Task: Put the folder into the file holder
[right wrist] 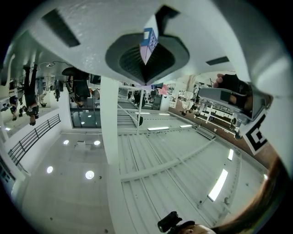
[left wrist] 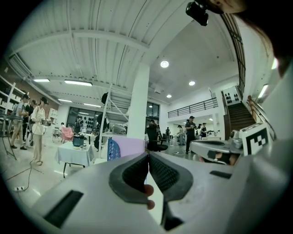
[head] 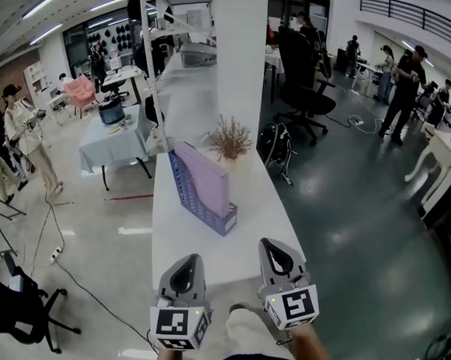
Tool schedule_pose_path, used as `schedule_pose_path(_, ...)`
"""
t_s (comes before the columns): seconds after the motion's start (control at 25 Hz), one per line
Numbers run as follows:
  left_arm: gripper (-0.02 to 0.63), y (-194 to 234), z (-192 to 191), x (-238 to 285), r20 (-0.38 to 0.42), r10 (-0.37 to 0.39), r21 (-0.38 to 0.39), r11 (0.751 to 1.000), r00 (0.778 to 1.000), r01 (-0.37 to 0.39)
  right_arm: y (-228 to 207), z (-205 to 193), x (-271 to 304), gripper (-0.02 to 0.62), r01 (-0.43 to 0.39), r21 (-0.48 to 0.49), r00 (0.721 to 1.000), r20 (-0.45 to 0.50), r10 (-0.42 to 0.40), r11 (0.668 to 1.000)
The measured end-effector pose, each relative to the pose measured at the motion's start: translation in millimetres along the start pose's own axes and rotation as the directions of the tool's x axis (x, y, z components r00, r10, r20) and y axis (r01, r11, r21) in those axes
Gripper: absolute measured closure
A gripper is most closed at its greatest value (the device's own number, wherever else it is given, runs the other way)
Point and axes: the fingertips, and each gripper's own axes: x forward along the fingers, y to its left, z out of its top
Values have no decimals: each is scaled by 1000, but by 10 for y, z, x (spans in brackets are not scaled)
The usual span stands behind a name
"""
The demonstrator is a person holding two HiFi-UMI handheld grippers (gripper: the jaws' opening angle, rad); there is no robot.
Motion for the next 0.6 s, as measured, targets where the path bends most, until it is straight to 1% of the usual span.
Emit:
schedule_pose_path(0.2, 601, -68, 63, -83, 0, -18, 0, 1000, 1000, 18, 20, 108, -79, 595, 12, 17, 1000, -10, -12, 1000)
schedule_pose_path(0.4, 601, -111, -31, -169, -33, -49, -21, 999, 998, 49, 59, 95, -129, 597, 23, 10, 999, -24, -23, 1000)
schedule_pose_path(0.48, 601, -107, -52, -162, -45, -62, -11, 998, 997, 62, 86, 89, -125, 596, 16, -1, 999, -32, -16, 1000)
schedule_pose_path(0.6, 601, -50, -19, -174, -33, -58, 5, 998, 998, 58, 169, 82, -134, 596, 4, -8, 999, -45, -4, 1000)
